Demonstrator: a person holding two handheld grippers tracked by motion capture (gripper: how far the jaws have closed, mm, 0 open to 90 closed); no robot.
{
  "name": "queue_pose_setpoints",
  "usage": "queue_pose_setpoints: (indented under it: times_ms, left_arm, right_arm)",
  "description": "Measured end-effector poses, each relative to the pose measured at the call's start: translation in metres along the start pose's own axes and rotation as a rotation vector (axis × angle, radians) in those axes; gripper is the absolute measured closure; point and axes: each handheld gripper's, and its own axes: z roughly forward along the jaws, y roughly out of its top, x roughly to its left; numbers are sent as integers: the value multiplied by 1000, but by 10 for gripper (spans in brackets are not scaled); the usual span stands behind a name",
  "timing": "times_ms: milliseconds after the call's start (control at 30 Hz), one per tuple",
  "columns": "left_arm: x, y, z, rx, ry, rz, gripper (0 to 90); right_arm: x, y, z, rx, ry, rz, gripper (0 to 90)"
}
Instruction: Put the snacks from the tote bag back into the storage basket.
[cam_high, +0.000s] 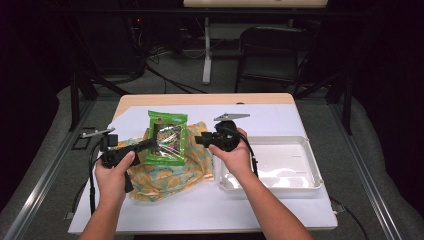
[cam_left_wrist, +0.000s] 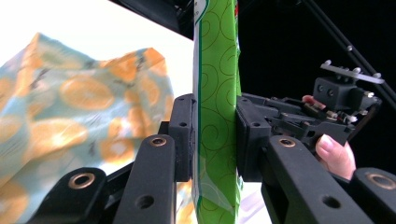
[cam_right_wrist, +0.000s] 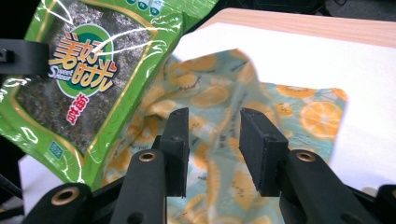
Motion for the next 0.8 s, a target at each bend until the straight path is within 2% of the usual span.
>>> queue_pose_setpoints:
  times_ms: [133, 367, 567, 700, 800]
  left_arm:
    - [-4, 4, 18, 2, -11, -1, 724]
    - [-12, 7, 51, 26, -25, 9, 724]
    - [-18, 6, 66, 43, -29, 19, 724]
    - [-21, 2, 78, 70, -42, 39, 724]
    - [-23, -1, 83, 73, -53, 39, 724]
  right_arm:
    - [-15, -1, -11, -19, 3, 35, 629]
    - [-20, -2, -21, -38, -9, 58, 626]
    - [-28, -1, -32, -79, 11, 110, 622]
    - [-31, -1, -34, -75, 15, 123, 609]
    - [-32, -2, -34, -66, 17, 130, 596]
